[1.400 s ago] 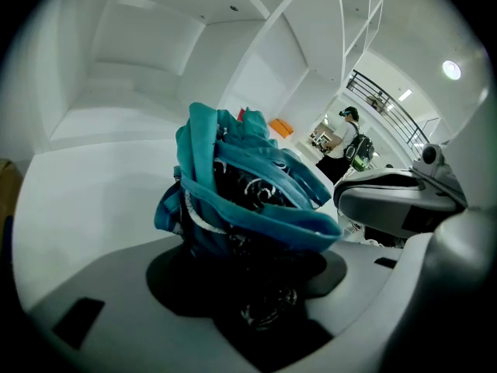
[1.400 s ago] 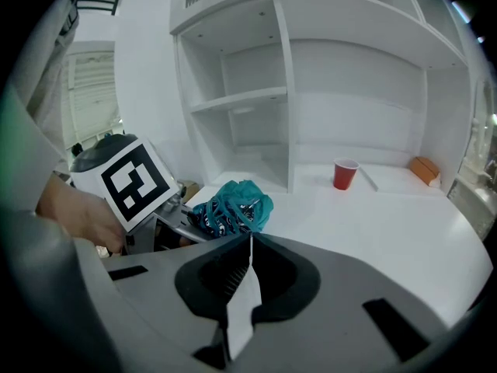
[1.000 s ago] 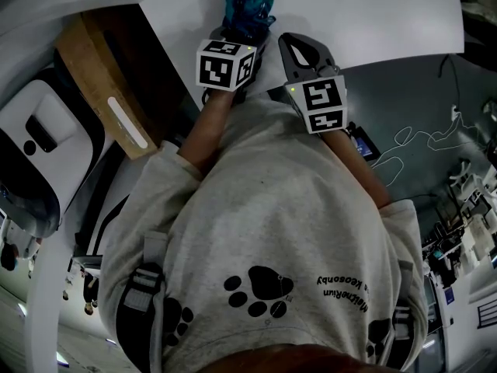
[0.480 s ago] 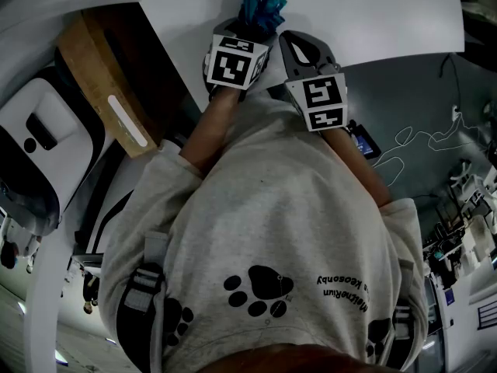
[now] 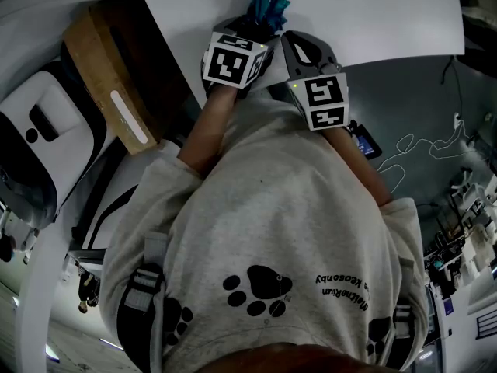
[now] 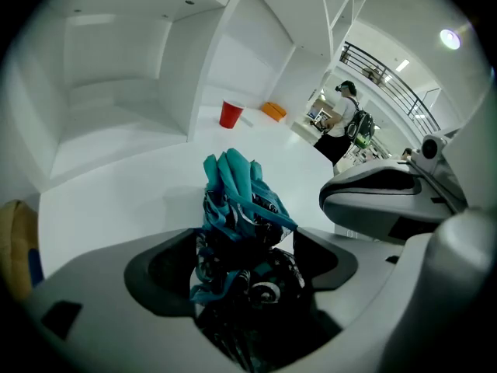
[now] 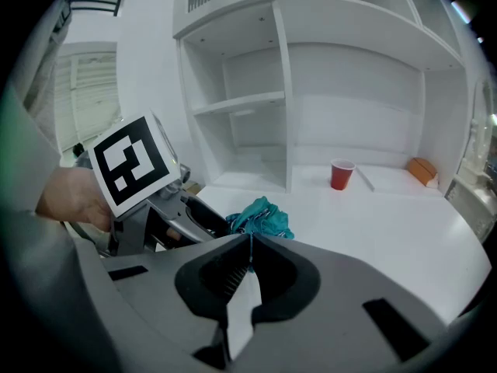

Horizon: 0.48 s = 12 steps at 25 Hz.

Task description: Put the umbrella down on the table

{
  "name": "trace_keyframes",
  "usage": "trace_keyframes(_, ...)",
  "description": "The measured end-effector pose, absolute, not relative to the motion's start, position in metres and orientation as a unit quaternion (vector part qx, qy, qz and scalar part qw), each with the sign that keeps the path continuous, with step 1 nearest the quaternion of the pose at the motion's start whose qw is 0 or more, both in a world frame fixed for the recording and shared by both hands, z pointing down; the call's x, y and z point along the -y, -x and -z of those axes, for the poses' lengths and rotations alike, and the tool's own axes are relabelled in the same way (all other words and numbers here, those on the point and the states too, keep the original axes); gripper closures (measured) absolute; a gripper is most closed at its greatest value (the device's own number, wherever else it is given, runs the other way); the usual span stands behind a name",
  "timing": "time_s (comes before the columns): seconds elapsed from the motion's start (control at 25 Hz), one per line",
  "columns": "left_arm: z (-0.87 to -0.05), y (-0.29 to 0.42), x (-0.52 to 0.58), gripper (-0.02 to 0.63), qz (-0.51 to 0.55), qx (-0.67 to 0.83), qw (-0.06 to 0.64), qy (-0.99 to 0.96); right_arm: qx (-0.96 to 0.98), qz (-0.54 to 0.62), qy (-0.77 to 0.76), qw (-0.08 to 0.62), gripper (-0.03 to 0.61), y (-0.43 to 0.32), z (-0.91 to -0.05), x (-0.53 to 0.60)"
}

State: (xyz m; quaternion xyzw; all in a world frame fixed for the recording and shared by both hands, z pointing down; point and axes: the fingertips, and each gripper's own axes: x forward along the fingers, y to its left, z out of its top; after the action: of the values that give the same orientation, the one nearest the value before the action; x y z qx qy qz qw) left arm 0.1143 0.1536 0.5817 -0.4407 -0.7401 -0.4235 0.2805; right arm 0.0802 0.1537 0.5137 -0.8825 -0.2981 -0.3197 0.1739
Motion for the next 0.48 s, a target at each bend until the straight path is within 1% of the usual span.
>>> trace_keyframes(0.28, -0.552, -0.112, -0.145, 0.247, 0.399, 0.743, 0.283, 0.458, 0.3, 0.307, 0.888, 0.163, 0.545, -0.063, -0.501, -0.147)
trace_keyframes(0.48, -0.522, -0.109, -0.142, 0.247, 0.319, 0.765, 0.296, 0.475, 0.306, 0.293, 0.893, 0.152, 0.545, -0.054, -0.49, -0.142)
